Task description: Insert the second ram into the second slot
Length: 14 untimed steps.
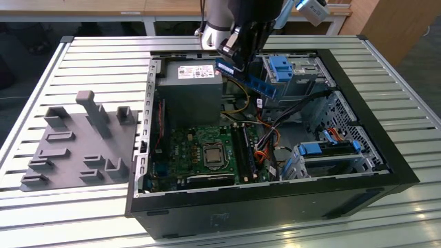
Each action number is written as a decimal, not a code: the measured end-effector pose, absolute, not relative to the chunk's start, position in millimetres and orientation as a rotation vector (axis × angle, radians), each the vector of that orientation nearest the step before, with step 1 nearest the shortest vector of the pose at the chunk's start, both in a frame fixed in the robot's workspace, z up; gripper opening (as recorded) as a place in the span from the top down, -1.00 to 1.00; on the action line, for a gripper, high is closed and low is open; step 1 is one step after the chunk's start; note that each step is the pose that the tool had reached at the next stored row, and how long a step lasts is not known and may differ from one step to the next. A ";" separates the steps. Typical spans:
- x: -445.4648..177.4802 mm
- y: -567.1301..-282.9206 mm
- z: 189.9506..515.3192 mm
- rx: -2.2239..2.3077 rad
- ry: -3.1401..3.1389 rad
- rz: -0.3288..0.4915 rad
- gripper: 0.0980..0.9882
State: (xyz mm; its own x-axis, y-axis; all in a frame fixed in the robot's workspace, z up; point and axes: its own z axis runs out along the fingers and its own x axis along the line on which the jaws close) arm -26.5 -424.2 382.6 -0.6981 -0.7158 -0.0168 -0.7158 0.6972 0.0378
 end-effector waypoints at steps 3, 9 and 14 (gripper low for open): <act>-26.5 -424.2 382.6 -1.208 2.898 0.065 0.90; -26.5 -424.3 382.6 -1.185 2.908 0.065 0.90; -26.5 -424.4 382.6 -1.164 2.915 0.065 0.90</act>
State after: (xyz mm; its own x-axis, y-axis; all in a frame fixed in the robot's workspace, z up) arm -26.5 -424.4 382.6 -0.7249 -0.6886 -0.0169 -0.6887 0.7241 0.0378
